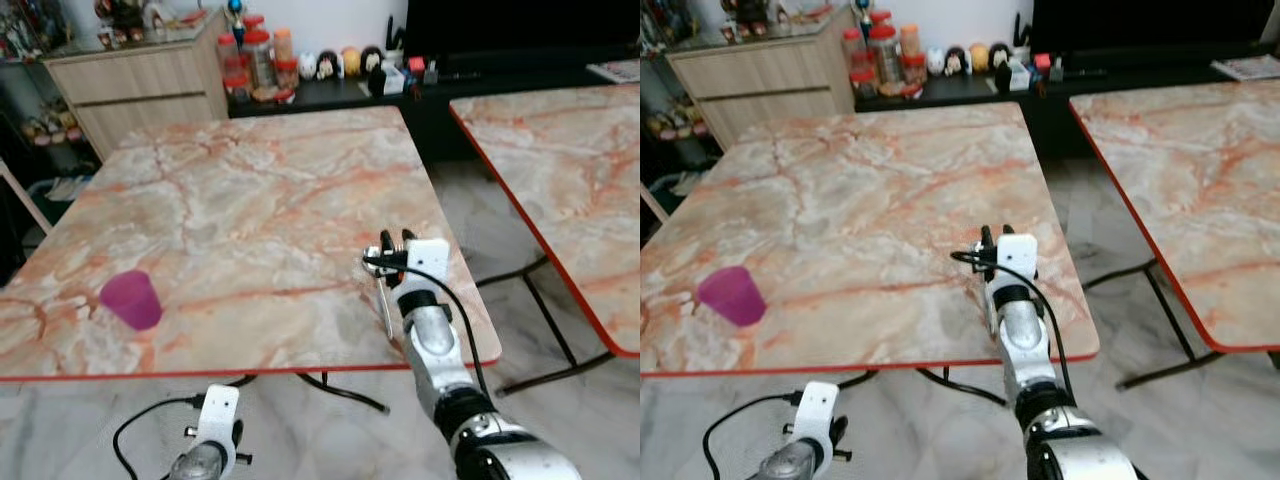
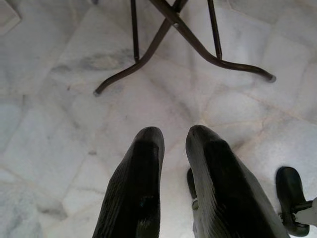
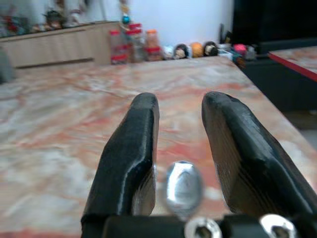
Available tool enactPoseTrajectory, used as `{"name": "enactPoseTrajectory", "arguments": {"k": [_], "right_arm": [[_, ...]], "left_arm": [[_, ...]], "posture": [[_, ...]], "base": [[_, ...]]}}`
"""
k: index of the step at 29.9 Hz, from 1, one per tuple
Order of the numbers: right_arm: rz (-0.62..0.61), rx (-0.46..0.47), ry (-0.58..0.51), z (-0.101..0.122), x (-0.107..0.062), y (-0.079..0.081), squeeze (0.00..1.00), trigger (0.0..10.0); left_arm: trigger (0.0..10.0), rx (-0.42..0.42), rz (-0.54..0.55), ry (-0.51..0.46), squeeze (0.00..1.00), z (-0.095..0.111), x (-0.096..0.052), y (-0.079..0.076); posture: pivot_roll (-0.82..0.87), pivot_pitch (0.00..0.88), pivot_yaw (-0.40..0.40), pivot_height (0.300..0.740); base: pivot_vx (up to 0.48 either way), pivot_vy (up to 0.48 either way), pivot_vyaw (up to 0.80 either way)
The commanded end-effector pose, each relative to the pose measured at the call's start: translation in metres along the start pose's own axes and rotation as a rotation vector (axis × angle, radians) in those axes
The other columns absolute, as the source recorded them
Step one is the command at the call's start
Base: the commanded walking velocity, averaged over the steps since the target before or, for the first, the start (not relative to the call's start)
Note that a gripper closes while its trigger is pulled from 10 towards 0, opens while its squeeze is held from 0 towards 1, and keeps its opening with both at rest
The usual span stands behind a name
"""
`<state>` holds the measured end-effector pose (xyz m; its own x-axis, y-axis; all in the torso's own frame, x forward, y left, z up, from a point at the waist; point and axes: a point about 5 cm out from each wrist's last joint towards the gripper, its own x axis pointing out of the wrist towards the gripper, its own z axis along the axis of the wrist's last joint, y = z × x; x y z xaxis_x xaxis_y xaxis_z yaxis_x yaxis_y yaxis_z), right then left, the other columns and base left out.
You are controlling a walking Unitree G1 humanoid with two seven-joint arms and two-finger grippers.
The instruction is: Setting the table
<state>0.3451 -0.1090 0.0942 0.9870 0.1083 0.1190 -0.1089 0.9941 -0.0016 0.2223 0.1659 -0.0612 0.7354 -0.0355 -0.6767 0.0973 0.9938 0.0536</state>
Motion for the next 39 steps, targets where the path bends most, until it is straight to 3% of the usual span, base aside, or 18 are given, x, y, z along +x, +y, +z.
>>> {"name": "enactPoseTrajectory", "arguments": {"k": [1, 12, 14, 19, 23, 24, 27, 29, 35, 39], "right_arm": [[-0.004, -0.003, 0.001, 0.002, 0.002, 0.0, 0.0, 10.0], [-0.023, -0.002, -0.02, 0.006, 0.003, -0.004, 0.0, 10.0], [-0.027, -0.003, -0.027, 0.007, 0.004, -0.004, 0.0, 10.0], [-0.035, -0.003, -0.034, 0.009, 0.005, -0.004, 0.0, 10.0], [-0.037, -0.002, -0.036, 0.009, 0.005, -0.004, 0.0, 10.0], [-0.04, -0.003, -0.037, 0.008, 0.004, -0.004, 0.0, 10.0], [-0.043, -0.003, -0.035, 0.007, 0.003, -0.005, 0.0, 10.0], [-0.046, -0.002, -0.027, 0.005, 0.002, -0.006, 0.0, 10.0], [-0.039, 0.002, -0.013, 0.003, 0.001, -0.004, 0.0, 10.0], [-0.041, -0.006, -0.003, 0.002, 0.001, -0.004, 0.0, 10.0]], "left_arm": [[10.0, 0.013, 0.008, 0.011, 0.0, 0.0, 0.0, 0.004], [10.0, 0.028, 0.003, 0.053, 0.0, -0.007, -0.001, 0.004], [10.0, 0.076, 0.006, 0.12, 0.0, -0.021, -0.005, 0.007], [10.0, 0.075, 0.022, 0.182, 0.0, -0.041, -0.013, 0.016], [10.0, 0.043, 0.055, 0.164, 0.0, -0.044, -0.016, 0.023], [10.0, -0.021, 0.104, 0.096, 0.0, -0.037, -0.016, 0.031], [10.0, -0.079, 0.146, 0.024, 0.0, -0.034, -0.019, 0.039], [10.0, -0.09, 0.161, 0.005, 0.0, -0.044, -0.026, 0.044], [10.0, -0.126, 0.2, 0.096, 0.0, -0.072, -0.039, 0.048], [10.0, -0.124, 0.19, 0.134, 0.0, -0.079, -0.041, 0.044]], "posture": [[-0.04, 0.0, 0.09, 0.74], [-0.04, 0.0, 0.091, 0.74], [-0.04, 0.0, 0.094, 0.74], [-0.04, 0.0, 0.098, 0.74], [-0.04, 0.0, 0.101, 0.74], [-0.04, 0.0, 0.103, 0.74], [-0.04, 0.0, 0.104, 0.74], [-0.03, 0.004, 0.103, 0.74], [0.0, 0.01, 0.091, 0.74], [0.0, 0.013, 0.084, 0.74]], "base": [[0.0, 0.0, 0.0], [0.0, 0.0, 0.0], [0.0, 0.0, 0.0], [0.0, 0.0, 0.0], [0.0, 0.0, 0.0], [0.0, 0.0, 0.0], [0.0, 0.0, 0.0], [0.0, 0.0, 0.0], [0.0, 0.0, 0.0], [0.0, 0.0, 0.0]]}}
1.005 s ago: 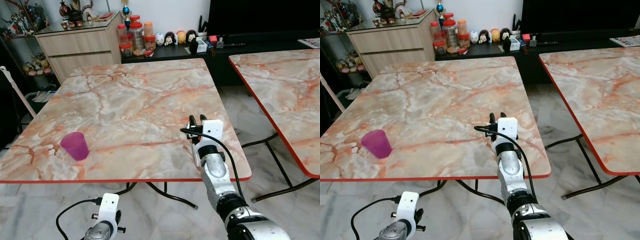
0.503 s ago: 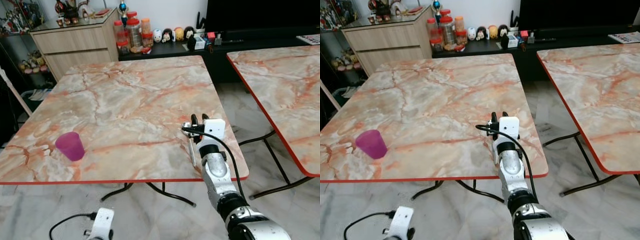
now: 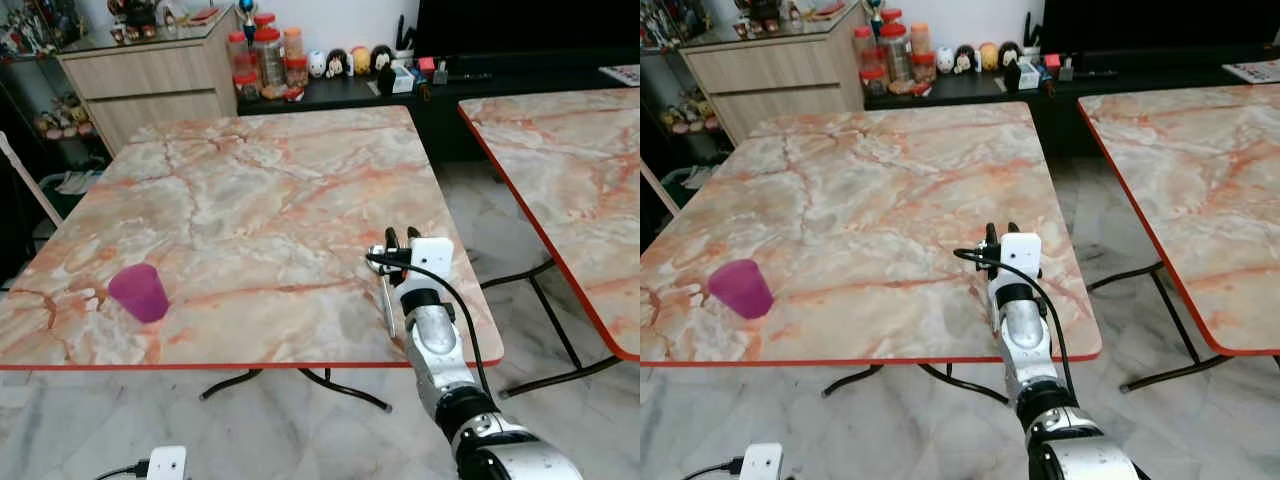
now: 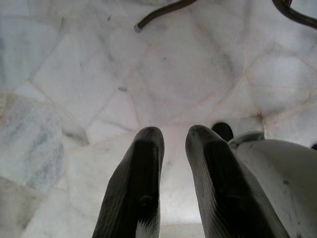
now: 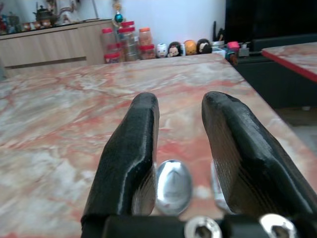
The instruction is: Setting the table
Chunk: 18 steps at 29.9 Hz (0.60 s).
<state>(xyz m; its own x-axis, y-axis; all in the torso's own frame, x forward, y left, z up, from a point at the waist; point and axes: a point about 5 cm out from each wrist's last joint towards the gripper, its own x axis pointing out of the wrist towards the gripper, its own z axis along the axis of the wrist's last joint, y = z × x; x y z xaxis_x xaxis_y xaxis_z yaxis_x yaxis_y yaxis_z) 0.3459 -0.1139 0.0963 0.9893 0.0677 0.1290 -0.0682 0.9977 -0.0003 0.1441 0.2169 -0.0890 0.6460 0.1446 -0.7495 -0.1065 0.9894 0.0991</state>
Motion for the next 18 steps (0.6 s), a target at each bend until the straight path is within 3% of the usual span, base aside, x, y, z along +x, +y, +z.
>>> {"name": "enactPoseTrajectory", "arguments": {"k": [1, 8, 15, 16, 18], "right_arm": [[-0.008, -0.008, 0.01, -0.002, -0.001, -0.001, 0.0, 10.0], [-0.02, -0.026, 0.065, -0.012, -0.008, -0.005, 0.0, 10.0], [-0.048, -0.041, 0.142, -0.025, -0.014, -0.005, 0.0, 10.0], [-0.052, -0.029, 0.144, -0.025, -0.014, -0.004, 1.0, 10.0], [-0.051, -0.013, 0.144, -0.022, -0.011, 0.0, 1.0, 10.0]], "left_arm": [[10.0, -0.013, 0.012, 0.009, 0.0, 0.002, 0.001, 0.002], [10.0, -0.004, -0.019, -0.022, 0.0, 0.02, 0.008, -0.006], [10.0, 0.011, -0.037, -0.029, 0.0, 0.026, 0.011, -0.01], [10.0, 0.016, -0.041, -0.029, 0.0, 0.026, 0.011, -0.01], [10.0, 0.03, -0.049, -0.026, 0.0, 0.026, 0.011, -0.011]], "posture": [[0.0, 0.012, 0.083, 0.74], [-0.01, 0.007, 0.083, 0.74], [-0.02, 0.0, 0.084, 0.74], [-0.02, 0.0, 0.089, 0.74], [-0.02, 0.0, 0.09, 0.74]], "base": [[0.0, 0.0, 0.0], [0.0, 0.0, 0.0], [0.0, 0.0, 0.0], [0.0, 0.0, 0.0], [0.0, 0.0, 0.0]]}}
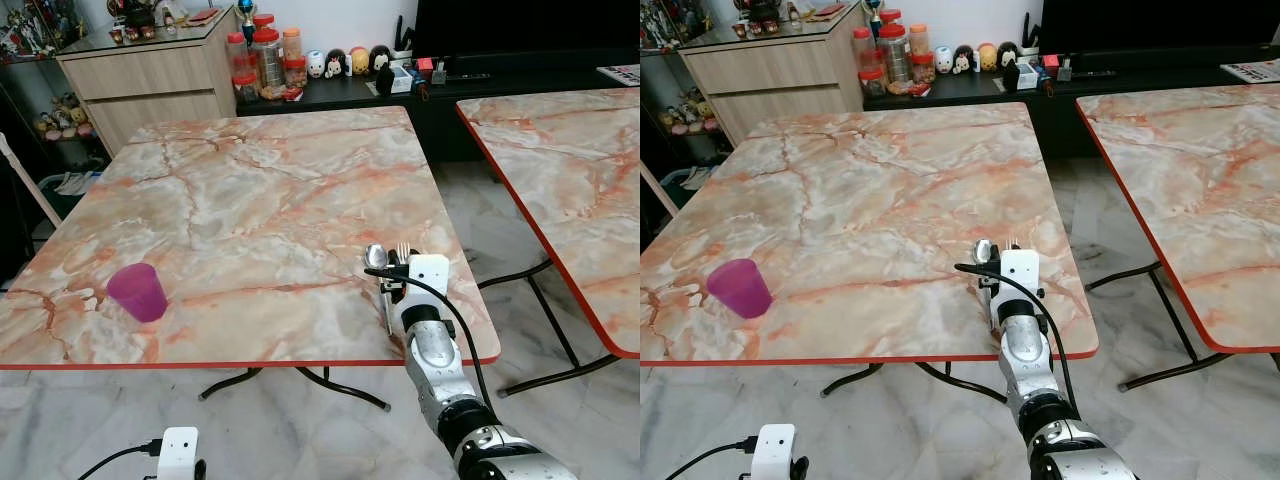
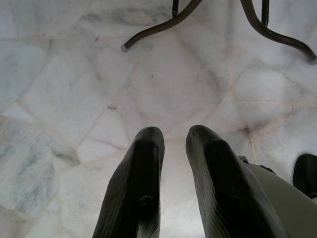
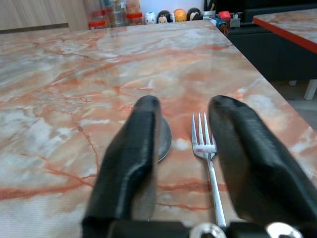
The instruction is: Setting the table
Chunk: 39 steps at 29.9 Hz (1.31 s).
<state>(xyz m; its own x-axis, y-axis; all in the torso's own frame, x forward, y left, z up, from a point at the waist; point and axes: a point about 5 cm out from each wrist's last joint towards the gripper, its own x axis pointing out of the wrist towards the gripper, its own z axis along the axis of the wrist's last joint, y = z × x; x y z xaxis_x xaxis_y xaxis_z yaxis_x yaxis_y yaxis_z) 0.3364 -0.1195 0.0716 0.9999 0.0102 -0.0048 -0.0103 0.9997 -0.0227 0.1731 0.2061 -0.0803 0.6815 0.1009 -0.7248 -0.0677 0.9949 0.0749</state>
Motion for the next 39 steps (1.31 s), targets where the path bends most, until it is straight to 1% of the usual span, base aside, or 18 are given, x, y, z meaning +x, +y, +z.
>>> {"name": "enactPoseTrajectory", "arguments": {"k": [1, 2, 6, 8, 9, 13, 14, 16, 21, 22, 25, 31, 39], "right_arm": [[0.011, 0.007, 0.019, 0.001, 0.002, 0.007, 1.0, 10.0], [0.011, -0.001, 0.031, 0.002, 0.004, 0.009, 1.0, 10.0], [0.018, 0.019, 0.079, 0.001, 0.007, 0.015, 1.0, 10.0], [0.031, 0.022, 0.08, 0.001, 0.007, 0.018, 1.0, 10.0], [0.047, 0.017, 0.069, 0.004, 0.008, 0.021, 1.0, 10.0], [0.039, -0.007, 0.09, 0.005, 0.01, 0.025, 1.0, 10.0], [0.02, -0.034, 0.145, 0.0, 0.01, 0.024, 0.0, 10.0], [0.011, -0.03, 0.181, -0.003, 0.01, 0.025, 0.0, 10.0], [0.002, -0.044, 0.203, -0.001, 0.012, 0.029, 0.0, 10.0], [-0.001, -0.051, 0.222, -0.003, 0.012, 0.03, 0.0, 10.0], [-0.014, -0.036, 0.253, -0.006, 0.011, 0.031, 0.0, 10.0], [-0.01, -0.039, 0.29, -0.007, 0.011, 0.035, 0.0, 10.0], [-0.009, -0.046, 0.302, -0.006, 0.012, 0.036, 0.0, 10.0]], "left_arm": [[10.0, 0.018, -0.006, 0.018, 0.0, -0.002, 0.0, 0.002], [10.0, 0.018, -0.006, 0.019, 0.0, -0.003, 0.0, 0.002], [10.0, 0.021, -0.008, 0.022, 0.0, -0.003, 0.0, 0.002], [10.0, 0.022, -0.009, 0.022, 0.0, -0.002, 0.0, 0.002], [10.0, 0.021, -0.01, 0.018, 0.0, -0.001, 0.0, 0.001], [10.0, 0.02, -0.01, 0.019, 0.0, 0.001, 0.001, 0.001], [10.0, 0.019, -0.011, 0.018, 0.0, 0.001, 0.001, 0.001], [10.0, 0.017, -0.014, 0.016, 0.0, 0.002, 0.002, 0.0], [10.0, 0.013, -0.021, 0.02, 0.0, 0.003, 0.002, 0.0], [10.0, 0.019, -0.027, 0.029, 0.0, 0.002, 0.002, -0.001], [10.0, 0.021, -0.028, 0.034, 0.0, 0.001, 0.002, -0.001], [10.0, 0.018, -0.03, 0.042, 0.0, -0.001, 0.001, -0.002], [10.0, 0.013, -0.037, 0.038, 0.0, 0.001, 0.002, -0.004]], "posture": [[-0.02, 0.0, 0.09, 0.74], [-0.02, 0.0, 0.09, 0.74], [-0.02, 0.0, 0.09, 0.74], [-0.02, 0.0, 0.085, 0.74], [-0.01, 0.0, 0.082, 0.74], [-0.01, 0.0, 0.082, 0.74], [-0.01, 0.0, 0.082, 0.74], [-0.02, 0.0, 0.082, 0.74], [-0.01, 0.006, 0.078, 0.74], [-0.01, 0.006, 0.078, 0.74], [-0.01, 0.01, 0.077, 0.74], [-0.01, 0.012, 0.071, 0.74], [-0.01, 0.01, 0.066, 0.74]], "base": [[0.0, 0.0, 0.0], [0.0, 0.0, 0.0], [0.0, 0.0, 0.0], [0.0, 0.0, 0.0], [0.0, 0.0, 0.0], [0.0, 0.0, 0.0], [0.0, 0.0, 0.0], [0.0, 0.0, 0.0], [0.0, 0.0, 0.0], [0.0, 0.0, 0.0], [0.0, 0.0, 0.0], [0.0, 0.0, 0.0], [0.0, 0.0, 0.0]]}}
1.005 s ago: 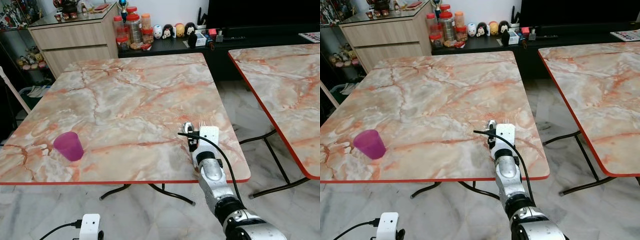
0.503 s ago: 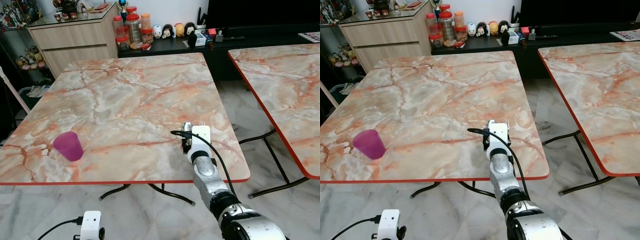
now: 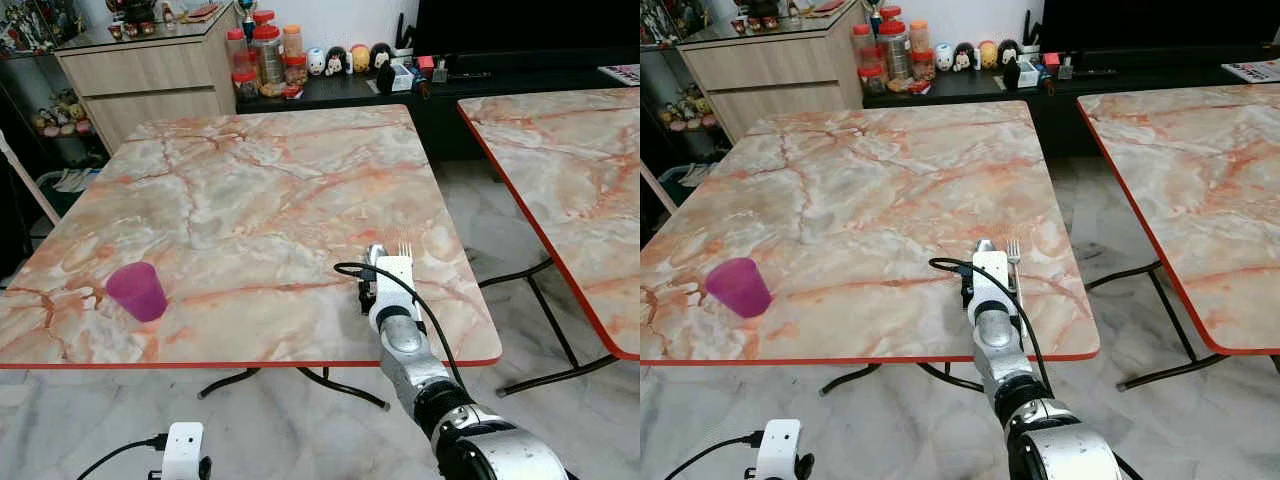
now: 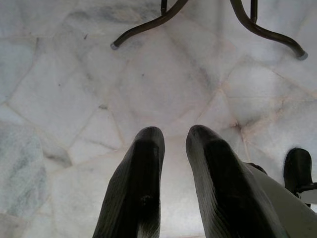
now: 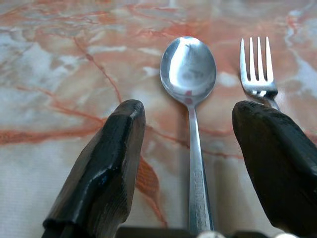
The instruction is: Setting the table
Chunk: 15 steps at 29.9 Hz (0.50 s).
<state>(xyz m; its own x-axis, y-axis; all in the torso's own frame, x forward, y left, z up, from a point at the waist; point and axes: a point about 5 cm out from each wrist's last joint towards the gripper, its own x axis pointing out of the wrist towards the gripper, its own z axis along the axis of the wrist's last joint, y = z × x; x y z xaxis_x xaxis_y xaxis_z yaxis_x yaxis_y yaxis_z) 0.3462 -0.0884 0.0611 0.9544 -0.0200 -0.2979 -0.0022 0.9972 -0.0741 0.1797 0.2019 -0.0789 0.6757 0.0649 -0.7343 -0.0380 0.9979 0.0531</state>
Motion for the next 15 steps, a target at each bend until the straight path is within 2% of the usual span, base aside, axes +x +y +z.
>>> {"name": "enactPoseTrajectory", "arguments": {"k": [1, 15], "right_arm": [[-0.004, -0.008, 0.014, 0.0032, 0.0011, 0.004, 0.0, 10.0], [-0.011, 0.002, 0.063, -0.0033, 0.0001, 0.0047, 0.0, 10.0]], "left_arm": [[10.0, 0.004, -0.006, 0.03, 0.0, -0.004, -0.0004, -0.0002], [10.0, 0.035, -0.039, 0.035, 0.0, -0.0001, 0.0015, -0.0041]], "posture": [[-0.01, 0.01, 0.066, 0.74], [-0.01, 0.007, 0.072, 0.74]], "base": [[0.0, 0.0, 0.0], [0.0, 0.0, 0.0]]}}
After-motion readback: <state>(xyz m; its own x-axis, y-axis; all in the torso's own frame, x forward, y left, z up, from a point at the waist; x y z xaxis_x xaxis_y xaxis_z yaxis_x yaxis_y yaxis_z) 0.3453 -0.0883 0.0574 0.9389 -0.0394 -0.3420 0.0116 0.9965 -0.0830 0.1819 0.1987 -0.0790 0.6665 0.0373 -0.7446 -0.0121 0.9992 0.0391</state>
